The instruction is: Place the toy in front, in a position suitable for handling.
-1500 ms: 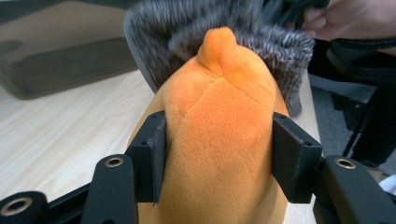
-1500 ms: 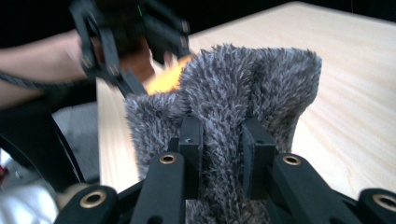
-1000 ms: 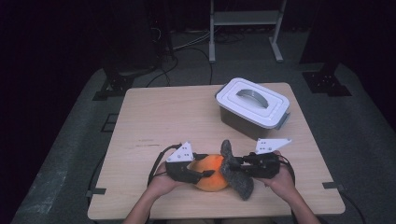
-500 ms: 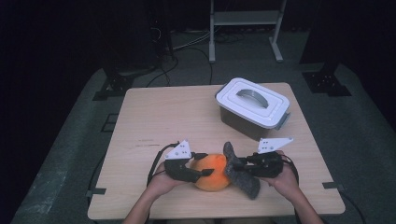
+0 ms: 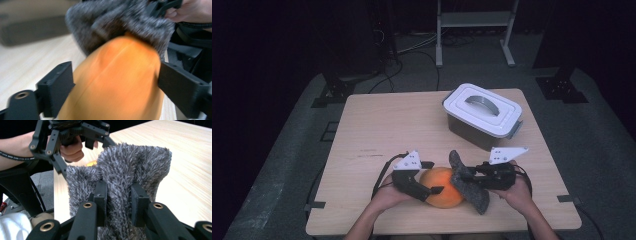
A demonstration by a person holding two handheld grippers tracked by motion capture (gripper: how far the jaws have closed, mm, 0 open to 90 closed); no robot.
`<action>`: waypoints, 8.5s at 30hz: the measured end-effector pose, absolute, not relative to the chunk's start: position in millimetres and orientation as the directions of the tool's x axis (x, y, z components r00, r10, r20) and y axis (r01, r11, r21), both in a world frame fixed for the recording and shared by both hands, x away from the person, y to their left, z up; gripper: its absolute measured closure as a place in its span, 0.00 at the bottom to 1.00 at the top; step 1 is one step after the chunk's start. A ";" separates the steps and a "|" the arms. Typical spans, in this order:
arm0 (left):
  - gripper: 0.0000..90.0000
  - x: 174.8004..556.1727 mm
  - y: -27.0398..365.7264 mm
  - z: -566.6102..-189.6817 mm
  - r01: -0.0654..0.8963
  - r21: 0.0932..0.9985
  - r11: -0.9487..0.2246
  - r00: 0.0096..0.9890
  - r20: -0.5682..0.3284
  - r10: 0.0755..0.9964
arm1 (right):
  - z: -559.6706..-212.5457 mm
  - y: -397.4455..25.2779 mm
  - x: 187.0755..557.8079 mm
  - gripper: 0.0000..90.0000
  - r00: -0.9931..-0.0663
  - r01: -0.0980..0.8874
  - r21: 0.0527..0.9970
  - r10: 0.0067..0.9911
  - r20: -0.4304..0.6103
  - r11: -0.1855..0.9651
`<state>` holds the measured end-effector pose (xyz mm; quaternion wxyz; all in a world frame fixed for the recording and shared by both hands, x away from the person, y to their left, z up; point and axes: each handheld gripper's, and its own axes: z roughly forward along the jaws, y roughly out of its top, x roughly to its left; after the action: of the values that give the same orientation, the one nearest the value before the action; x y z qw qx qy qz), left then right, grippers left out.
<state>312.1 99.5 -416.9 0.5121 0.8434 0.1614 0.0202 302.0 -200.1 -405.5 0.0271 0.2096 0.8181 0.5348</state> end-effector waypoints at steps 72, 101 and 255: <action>0.55 304.2 103.9 -400.8 0.187 0.873 -0.450 0.968 -0.087 0.234 | -392.7 -210.9 298.4 0.82 -0.927 0.288 0.867 0.344 0.147 0.407; 0.56 303.1 100.4 -396.5 0.180 0.840 -0.512 0.968 -0.057 0.246 | -387.3 -204.9 298.1 0.84 -0.926 0.283 0.906 0.336 0.172 0.316; 0.46 298.7 86.9 -402.9 0.200 0.855 -0.478 0.940 -0.030 0.340 | -390.3 -186.3 293.1 0.81 -0.924 0.251 0.896 0.367 0.109 0.366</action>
<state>298.7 86.9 -402.9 0.4858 0.8567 0.1575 0.0719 293.1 -186.3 -390.3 0.0546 0.1872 0.8245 0.5312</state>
